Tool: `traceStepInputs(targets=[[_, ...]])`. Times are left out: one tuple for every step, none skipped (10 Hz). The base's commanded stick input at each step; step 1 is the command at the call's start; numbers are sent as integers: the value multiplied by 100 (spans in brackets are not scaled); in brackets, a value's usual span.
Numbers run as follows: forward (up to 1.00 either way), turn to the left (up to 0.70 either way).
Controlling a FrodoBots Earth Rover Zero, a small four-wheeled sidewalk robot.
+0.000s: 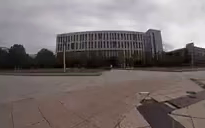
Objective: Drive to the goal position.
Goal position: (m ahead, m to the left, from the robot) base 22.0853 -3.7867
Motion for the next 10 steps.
traceStepInputs(targets=[[70,-12],[70,-2],[70,0],[70,0],[70,0],[70,0],[70,0],[70,0],[70,0],[70,0]])
